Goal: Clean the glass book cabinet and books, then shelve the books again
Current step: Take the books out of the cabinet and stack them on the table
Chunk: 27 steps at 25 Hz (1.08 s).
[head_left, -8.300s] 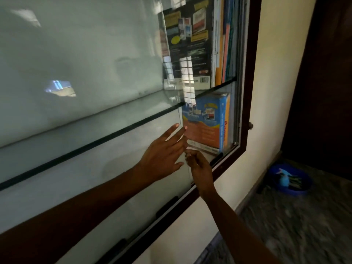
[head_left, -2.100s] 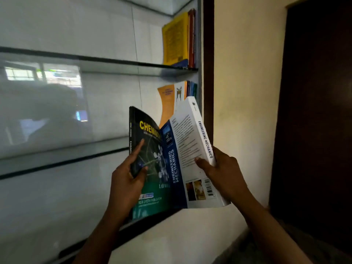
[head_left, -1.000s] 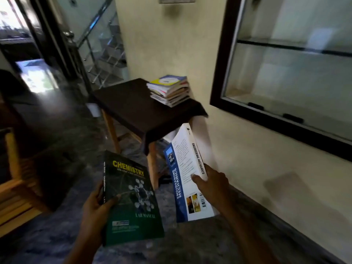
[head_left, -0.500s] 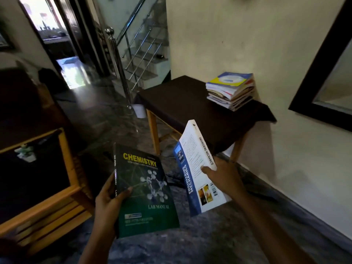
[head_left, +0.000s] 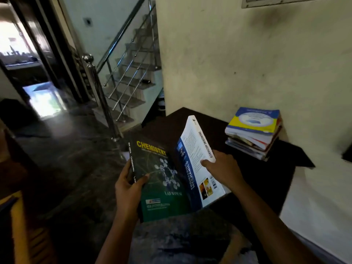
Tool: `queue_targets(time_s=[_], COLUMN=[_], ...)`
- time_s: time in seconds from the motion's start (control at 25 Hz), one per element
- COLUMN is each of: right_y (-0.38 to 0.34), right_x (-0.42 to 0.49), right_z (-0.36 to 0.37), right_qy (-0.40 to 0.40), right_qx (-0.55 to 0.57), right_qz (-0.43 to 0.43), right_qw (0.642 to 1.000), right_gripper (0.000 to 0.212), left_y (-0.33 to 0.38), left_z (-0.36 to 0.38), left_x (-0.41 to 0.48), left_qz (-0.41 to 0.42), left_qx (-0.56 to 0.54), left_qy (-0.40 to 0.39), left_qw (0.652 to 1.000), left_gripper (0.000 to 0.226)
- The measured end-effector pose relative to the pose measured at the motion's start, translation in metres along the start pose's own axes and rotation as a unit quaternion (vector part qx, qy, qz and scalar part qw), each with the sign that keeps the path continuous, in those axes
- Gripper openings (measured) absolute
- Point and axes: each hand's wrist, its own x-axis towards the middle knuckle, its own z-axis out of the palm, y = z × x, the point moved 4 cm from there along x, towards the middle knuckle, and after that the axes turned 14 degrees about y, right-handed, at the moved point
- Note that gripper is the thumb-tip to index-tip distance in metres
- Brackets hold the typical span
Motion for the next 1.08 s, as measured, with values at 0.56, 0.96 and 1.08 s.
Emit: queue_targets(time_s=[0.56,0.96,1.08], right_y=[-0.031,0.024,0.042], right_x=[0.285,0.380,0.372], right_z=[0.059,0.199,0.248], right_qy=[0.223,0.132,0.096], right_qx=[-0.249,-0.322,-0.277], right_qz=[0.097,0.175,0.216], right_qw=[0.937,0.921,0.931], right_gripper=[0.044,0.028,0.041], left_y=[-0.014,-0.063,-0.068], left_z=[0.225,0.296,0.299], left_x=[0.310,0.406,0.422], left_qz=[-0.101,-0.160,-0.165], left_qx=[0.014,0.085,0.104], left_qy=[-0.259,-0.326,-0.334], left_qw=[0.960,0.928,0.922], left_gripper=[0.061,0.066,0.064])
